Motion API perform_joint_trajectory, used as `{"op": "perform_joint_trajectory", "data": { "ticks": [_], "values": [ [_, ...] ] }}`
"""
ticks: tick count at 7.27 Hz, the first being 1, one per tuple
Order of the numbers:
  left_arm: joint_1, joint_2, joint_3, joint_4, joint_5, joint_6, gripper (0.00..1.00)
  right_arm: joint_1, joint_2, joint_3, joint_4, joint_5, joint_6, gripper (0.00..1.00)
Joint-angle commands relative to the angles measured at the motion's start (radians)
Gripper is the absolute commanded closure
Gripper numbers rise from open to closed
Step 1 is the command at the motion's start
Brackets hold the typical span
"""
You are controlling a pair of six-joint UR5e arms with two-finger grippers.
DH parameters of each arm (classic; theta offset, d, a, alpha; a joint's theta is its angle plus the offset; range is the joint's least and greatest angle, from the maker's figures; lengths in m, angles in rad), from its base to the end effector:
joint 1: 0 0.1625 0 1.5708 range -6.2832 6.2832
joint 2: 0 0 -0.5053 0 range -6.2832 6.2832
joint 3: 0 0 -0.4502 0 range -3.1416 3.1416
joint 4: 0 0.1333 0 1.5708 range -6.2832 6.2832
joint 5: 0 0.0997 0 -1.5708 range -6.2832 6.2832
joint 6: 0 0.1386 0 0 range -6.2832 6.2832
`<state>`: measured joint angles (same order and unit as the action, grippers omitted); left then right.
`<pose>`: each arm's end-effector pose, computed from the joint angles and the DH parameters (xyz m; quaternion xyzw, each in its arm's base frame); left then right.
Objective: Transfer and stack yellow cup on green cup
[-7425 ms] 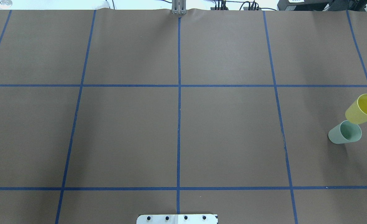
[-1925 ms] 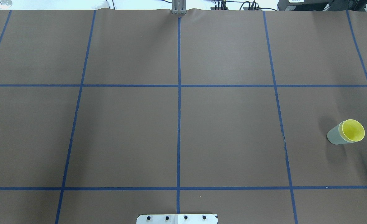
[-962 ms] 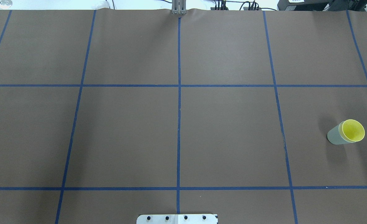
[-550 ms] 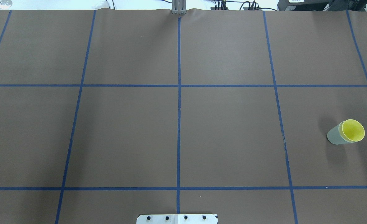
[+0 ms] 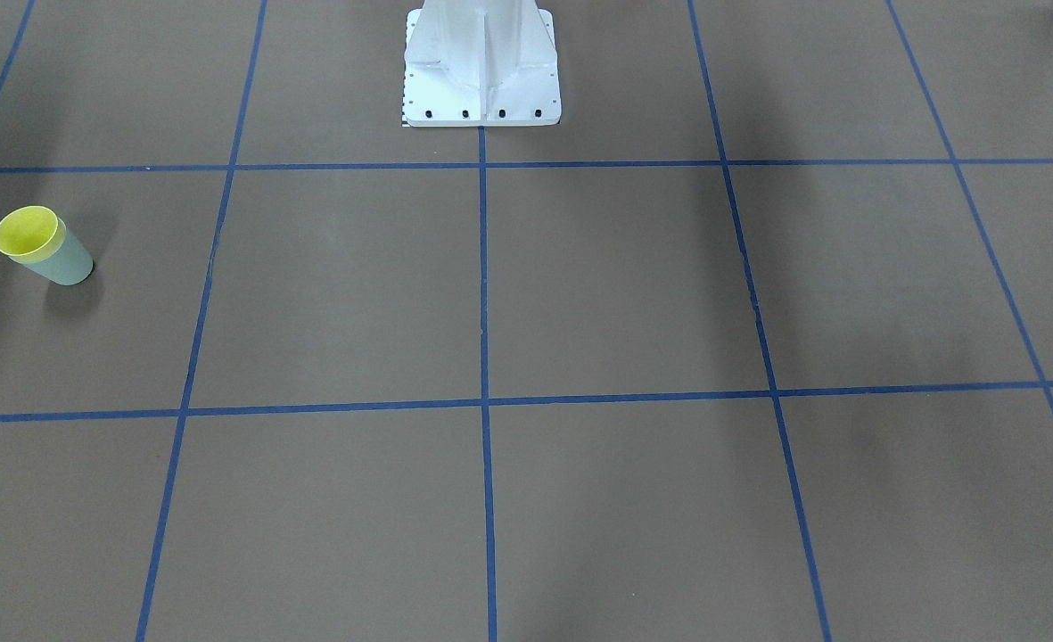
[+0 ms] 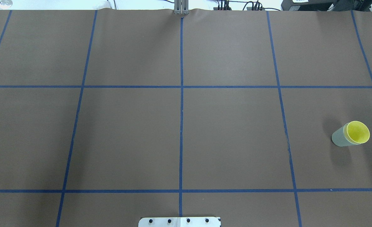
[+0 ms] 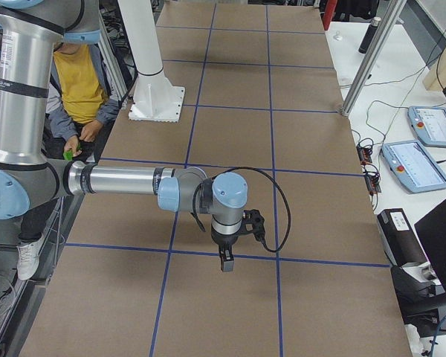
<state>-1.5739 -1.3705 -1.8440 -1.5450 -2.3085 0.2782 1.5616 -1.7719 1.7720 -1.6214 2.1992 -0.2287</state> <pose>-0.0415 -0.4528 0.7227 0.0723 0.3538 0.1363 0.9225 0.0477 -0.4436 0.7746 0.0100 -0.3097 -0.1051 0.9449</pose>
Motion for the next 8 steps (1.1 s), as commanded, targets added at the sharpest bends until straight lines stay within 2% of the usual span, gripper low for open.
{"op": "perform_joint_trajectory", "data": {
  "ticks": [1, 8],
  "values": [
    [0.0, -0.002, 0.003, -0.001, 0.0, 0.002, 0.0, 0.0, 0.0, -0.002, 0.0, 0.001, 0.0, 0.0],
    [0.0, -0.002, 0.015, 0.0, 0.009, 0.002, 0.0, 0.0, 0.0, -0.002, 0.0, -0.001, 0.0, 0.0]
  ]
}}
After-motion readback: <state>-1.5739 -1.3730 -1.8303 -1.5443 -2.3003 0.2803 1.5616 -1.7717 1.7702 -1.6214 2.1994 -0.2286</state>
